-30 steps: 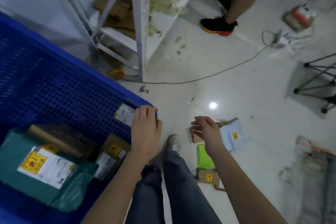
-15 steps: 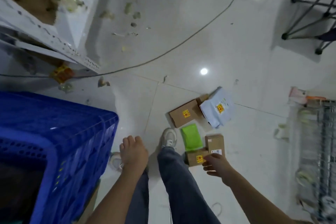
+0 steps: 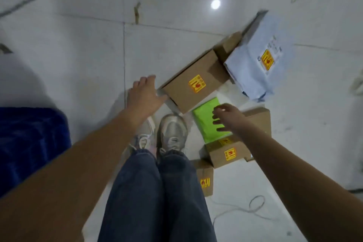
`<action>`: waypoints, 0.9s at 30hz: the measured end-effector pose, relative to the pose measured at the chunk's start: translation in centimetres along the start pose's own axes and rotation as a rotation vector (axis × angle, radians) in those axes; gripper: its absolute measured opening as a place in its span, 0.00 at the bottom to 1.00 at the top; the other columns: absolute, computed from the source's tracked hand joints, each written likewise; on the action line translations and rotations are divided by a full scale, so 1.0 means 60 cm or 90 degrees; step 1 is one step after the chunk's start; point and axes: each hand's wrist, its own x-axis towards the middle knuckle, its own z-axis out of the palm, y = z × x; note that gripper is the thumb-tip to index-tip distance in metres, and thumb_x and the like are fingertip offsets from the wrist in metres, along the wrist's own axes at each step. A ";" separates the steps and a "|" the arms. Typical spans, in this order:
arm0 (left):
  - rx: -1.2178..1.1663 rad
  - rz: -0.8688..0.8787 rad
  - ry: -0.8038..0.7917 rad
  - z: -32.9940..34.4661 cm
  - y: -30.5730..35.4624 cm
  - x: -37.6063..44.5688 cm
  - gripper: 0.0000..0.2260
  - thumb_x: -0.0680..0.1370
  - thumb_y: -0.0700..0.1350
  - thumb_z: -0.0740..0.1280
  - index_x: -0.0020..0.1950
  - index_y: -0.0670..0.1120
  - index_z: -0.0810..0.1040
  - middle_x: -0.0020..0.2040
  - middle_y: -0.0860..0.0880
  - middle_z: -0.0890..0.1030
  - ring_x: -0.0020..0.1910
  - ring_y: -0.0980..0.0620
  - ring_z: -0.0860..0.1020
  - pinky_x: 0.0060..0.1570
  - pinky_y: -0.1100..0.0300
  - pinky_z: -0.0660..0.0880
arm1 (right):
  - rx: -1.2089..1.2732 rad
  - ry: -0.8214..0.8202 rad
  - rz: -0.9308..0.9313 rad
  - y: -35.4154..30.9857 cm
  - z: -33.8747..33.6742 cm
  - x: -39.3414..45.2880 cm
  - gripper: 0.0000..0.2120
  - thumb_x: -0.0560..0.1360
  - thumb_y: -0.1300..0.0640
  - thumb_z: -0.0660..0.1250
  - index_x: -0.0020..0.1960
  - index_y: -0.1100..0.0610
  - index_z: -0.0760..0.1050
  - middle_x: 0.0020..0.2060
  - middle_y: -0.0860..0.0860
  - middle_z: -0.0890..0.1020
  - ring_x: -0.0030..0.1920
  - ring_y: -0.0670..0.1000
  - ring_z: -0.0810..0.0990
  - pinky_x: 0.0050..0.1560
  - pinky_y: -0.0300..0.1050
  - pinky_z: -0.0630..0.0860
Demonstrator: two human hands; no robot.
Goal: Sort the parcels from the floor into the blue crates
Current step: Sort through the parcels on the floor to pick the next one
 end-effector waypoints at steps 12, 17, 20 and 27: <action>-0.087 0.111 -0.115 0.075 0.002 0.133 0.37 0.65 0.59 0.64 0.73 0.50 0.62 0.67 0.44 0.70 0.65 0.45 0.70 0.66 0.51 0.68 | 0.317 0.001 0.059 0.001 0.115 0.161 0.24 0.73 0.45 0.65 0.65 0.56 0.70 0.49 0.51 0.75 0.51 0.51 0.76 0.45 0.45 0.74; -0.235 0.071 -0.127 0.057 -0.011 0.137 0.31 0.72 0.53 0.69 0.73 0.50 0.64 0.67 0.48 0.71 0.61 0.54 0.73 0.56 0.71 0.71 | 0.430 0.046 0.031 0.002 0.141 0.138 0.27 0.69 0.45 0.71 0.60 0.56 0.65 0.57 0.54 0.76 0.56 0.53 0.78 0.56 0.52 0.75; -0.265 0.103 -0.138 0.026 -0.021 0.120 0.28 0.74 0.45 0.69 0.72 0.47 0.65 0.56 0.53 0.74 0.47 0.64 0.74 0.40 0.81 0.70 | 0.417 0.067 0.013 -0.009 0.154 0.115 0.35 0.61 0.43 0.74 0.60 0.62 0.68 0.58 0.57 0.78 0.56 0.54 0.79 0.55 0.51 0.77; 0.246 0.403 -0.001 -0.033 -0.056 0.057 0.52 0.58 0.69 0.68 0.76 0.48 0.57 0.75 0.39 0.58 0.72 0.40 0.61 0.69 0.48 0.60 | 0.510 0.030 -0.003 -0.046 0.156 0.064 0.20 0.73 0.48 0.69 0.58 0.60 0.74 0.46 0.53 0.81 0.44 0.51 0.81 0.44 0.43 0.79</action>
